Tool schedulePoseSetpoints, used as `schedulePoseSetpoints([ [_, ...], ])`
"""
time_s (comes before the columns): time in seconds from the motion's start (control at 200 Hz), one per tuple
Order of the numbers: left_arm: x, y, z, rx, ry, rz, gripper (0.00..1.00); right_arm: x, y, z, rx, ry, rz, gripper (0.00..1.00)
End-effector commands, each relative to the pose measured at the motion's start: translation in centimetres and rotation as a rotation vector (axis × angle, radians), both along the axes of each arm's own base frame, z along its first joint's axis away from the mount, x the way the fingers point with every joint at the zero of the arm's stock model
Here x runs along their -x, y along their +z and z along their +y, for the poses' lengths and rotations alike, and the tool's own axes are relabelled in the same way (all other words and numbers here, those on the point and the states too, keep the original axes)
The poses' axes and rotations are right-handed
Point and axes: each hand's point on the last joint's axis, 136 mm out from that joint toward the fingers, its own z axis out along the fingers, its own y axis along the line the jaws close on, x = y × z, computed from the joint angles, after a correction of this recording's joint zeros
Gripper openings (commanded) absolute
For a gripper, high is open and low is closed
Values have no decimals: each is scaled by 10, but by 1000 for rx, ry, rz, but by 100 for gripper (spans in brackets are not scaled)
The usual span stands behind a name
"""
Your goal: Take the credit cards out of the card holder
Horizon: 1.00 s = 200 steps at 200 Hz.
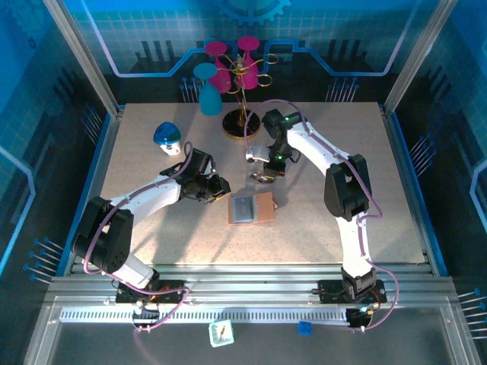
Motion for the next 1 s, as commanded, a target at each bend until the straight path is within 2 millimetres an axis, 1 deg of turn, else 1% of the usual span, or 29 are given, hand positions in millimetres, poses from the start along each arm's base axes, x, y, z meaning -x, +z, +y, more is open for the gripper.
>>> schedulePoseSetpoints([
  [0.0, -2, 4, -1, 30, 5, -4, 25, 0, 7, -5, 11, -12, 14, 0],
  [0.235, 0, 2, 0, 28, 7, -2, 25, -4, 0, -14, 72, 2, 18, 0],
  [0.485, 1, -1, 0, 31, 8, 2, 25, 5, -10, -9, 83, 38, 58, 0],
  [0.63, 3, -2, 0, 31, 7, 6, 25, 4, -11, -9, 88, 36, 52, 0],
  [0.81, 2, -2, -1, 35, 7, 4, 25, -9, 3, -9, 77, 9, -30, 13],
  [0.91, 2, -3, -1, 36, 8, 2, 25, -15, 11, -6, 55, 2, -71, 18],
  [0.995, 2, -3, -1, 38, 8, 5, 25, -17, 14, -4, 48, -2, -91, 19],
])
